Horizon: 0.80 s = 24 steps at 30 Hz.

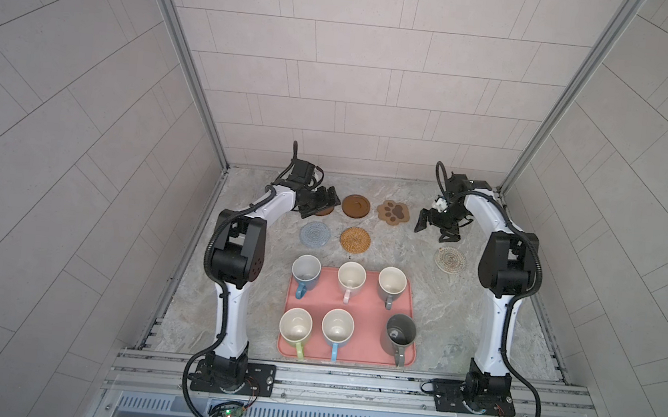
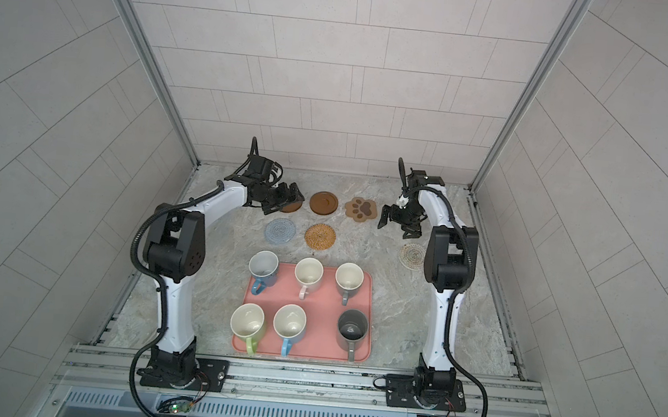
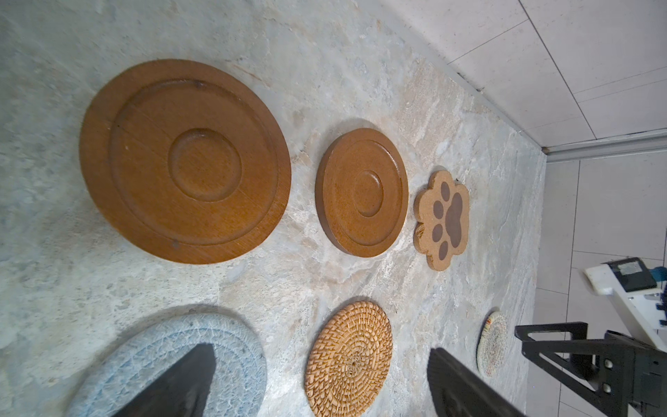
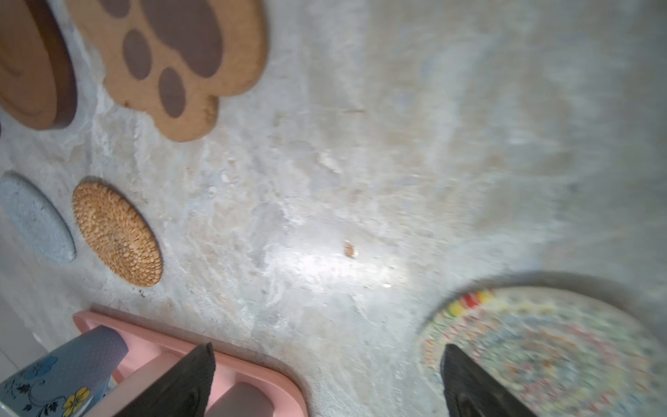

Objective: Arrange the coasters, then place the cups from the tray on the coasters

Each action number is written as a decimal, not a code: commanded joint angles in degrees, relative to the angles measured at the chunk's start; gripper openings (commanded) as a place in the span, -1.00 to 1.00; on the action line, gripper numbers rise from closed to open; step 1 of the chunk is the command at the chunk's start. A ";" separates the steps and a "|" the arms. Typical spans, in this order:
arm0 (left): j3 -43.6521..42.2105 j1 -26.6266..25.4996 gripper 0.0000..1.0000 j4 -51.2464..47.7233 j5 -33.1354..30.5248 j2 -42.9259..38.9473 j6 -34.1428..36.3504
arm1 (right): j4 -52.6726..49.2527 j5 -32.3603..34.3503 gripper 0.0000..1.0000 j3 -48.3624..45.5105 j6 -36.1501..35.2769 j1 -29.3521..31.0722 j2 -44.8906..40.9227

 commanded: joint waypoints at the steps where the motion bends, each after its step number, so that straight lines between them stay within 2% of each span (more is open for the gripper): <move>1: 0.70 0.05 1.00 -0.39 0.26 -0.60 -0.09 | 0.74 5.56 0.99 -3.47 2.21 -0.31 -3.24; 13: -0.10 0.08 1.00 -0.38 -0.24 -1.39 -0.06 | 9.41 5.35 0.99 -17.80 5.49 -2.00 -5.92; 19: -0.53 0.04 1.00 -0.14 -0.72 -1.94 -0.02 | 14.54 -2.03 0.99 -21.00 6.24 -1.83 -5.73; 24: -0.57 0.04 1.00 0.05 -0.85 -1.88 -0.27 | 14.27 -6.53 0.99 -19.77 4.82 0.57 -4.32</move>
